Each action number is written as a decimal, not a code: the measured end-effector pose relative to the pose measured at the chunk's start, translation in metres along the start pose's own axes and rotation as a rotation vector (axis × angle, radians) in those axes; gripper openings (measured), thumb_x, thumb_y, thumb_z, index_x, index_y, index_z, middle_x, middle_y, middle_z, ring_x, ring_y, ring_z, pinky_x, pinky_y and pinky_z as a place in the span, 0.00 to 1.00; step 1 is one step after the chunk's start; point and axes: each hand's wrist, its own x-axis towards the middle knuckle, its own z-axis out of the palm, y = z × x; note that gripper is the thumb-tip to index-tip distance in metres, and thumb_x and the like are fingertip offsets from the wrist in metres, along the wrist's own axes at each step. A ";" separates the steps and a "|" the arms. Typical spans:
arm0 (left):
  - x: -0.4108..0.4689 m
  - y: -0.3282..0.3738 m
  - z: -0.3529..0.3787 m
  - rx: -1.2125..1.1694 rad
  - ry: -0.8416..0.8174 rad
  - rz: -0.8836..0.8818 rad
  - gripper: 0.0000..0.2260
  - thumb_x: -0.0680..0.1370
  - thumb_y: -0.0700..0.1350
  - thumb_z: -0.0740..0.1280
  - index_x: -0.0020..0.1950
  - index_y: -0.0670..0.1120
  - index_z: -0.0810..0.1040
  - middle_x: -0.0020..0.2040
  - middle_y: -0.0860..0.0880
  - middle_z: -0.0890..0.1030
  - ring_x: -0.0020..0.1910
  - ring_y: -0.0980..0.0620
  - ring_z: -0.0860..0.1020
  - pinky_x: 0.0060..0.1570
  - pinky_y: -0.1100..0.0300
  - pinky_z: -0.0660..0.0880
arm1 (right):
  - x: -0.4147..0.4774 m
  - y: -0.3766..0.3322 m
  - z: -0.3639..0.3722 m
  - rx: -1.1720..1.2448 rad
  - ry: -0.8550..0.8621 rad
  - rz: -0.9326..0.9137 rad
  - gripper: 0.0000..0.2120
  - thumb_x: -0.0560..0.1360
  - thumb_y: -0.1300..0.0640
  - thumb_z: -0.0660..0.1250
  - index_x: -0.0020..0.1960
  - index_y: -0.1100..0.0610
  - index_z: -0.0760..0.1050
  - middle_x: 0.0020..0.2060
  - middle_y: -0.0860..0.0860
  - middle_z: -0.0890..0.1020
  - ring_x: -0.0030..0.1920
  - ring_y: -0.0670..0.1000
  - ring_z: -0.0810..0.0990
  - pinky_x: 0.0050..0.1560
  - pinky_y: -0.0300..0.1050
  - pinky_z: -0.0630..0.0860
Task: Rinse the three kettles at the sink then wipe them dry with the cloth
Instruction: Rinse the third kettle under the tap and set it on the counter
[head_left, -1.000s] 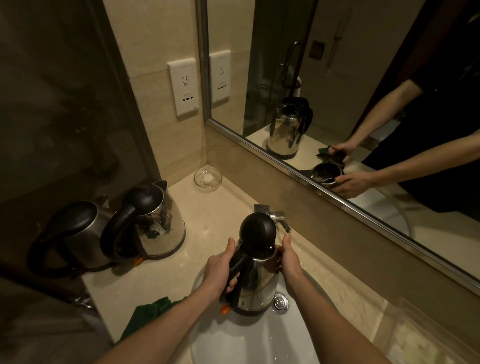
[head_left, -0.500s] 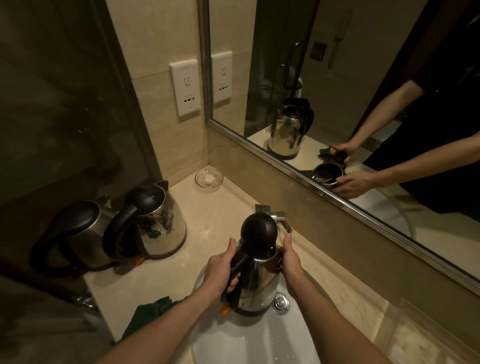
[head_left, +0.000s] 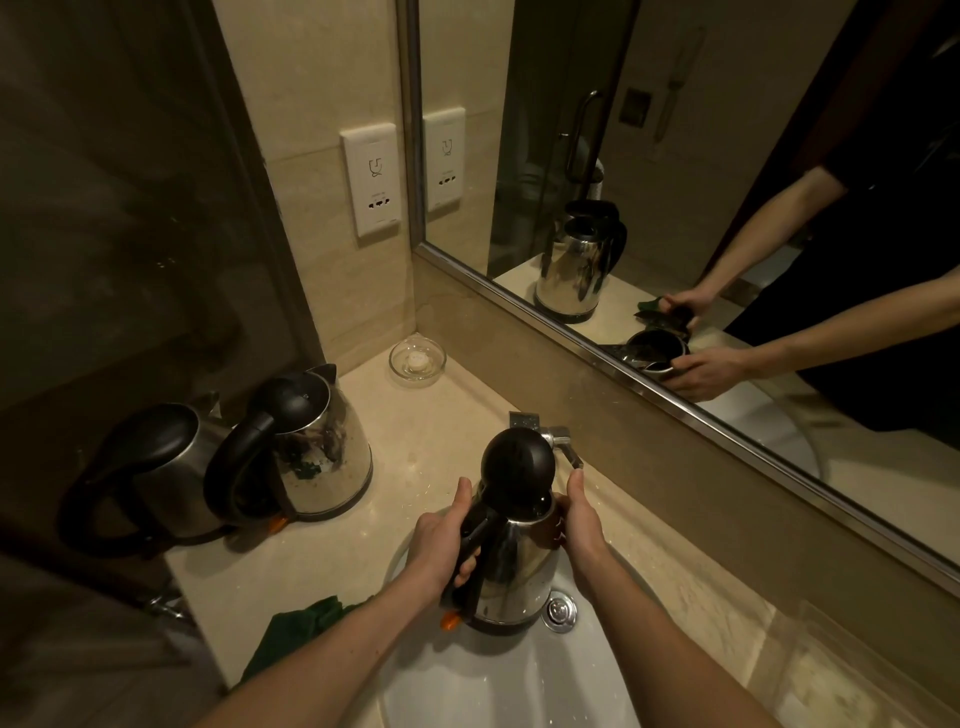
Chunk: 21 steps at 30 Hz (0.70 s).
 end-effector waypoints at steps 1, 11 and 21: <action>0.000 0.000 0.000 -0.002 0.000 -0.001 0.29 0.79 0.67 0.56 0.34 0.44 0.71 0.22 0.49 0.70 0.19 0.52 0.68 0.22 0.61 0.66 | 0.000 0.000 0.000 0.002 0.003 0.002 0.36 0.81 0.38 0.43 0.58 0.64 0.78 0.38 0.51 0.80 0.38 0.45 0.75 0.42 0.40 0.70; 0.001 -0.001 -0.002 -0.013 -0.004 -0.003 0.29 0.78 0.68 0.56 0.35 0.43 0.71 0.23 0.48 0.70 0.20 0.52 0.68 0.22 0.61 0.65 | -0.006 -0.004 0.004 -0.022 0.001 0.018 0.34 0.79 0.36 0.42 0.48 0.57 0.79 0.40 0.52 0.81 0.39 0.45 0.77 0.36 0.38 0.70; 0.001 -0.003 0.000 -0.006 -0.004 0.005 0.29 0.78 0.68 0.56 0.33 0.44 0.72 0.23 0.48 0.71 0.21 0.52 0.68 0.23 0.61 0.66 | 0.000 0.001 -0.003 -0.031 -0.006 0.029 0.36 0.80 0.37 0.42 0.57 0.64 0.78 0.47 0.57 0.82 0.40 0.46 0.77 0.35 0.38 0.69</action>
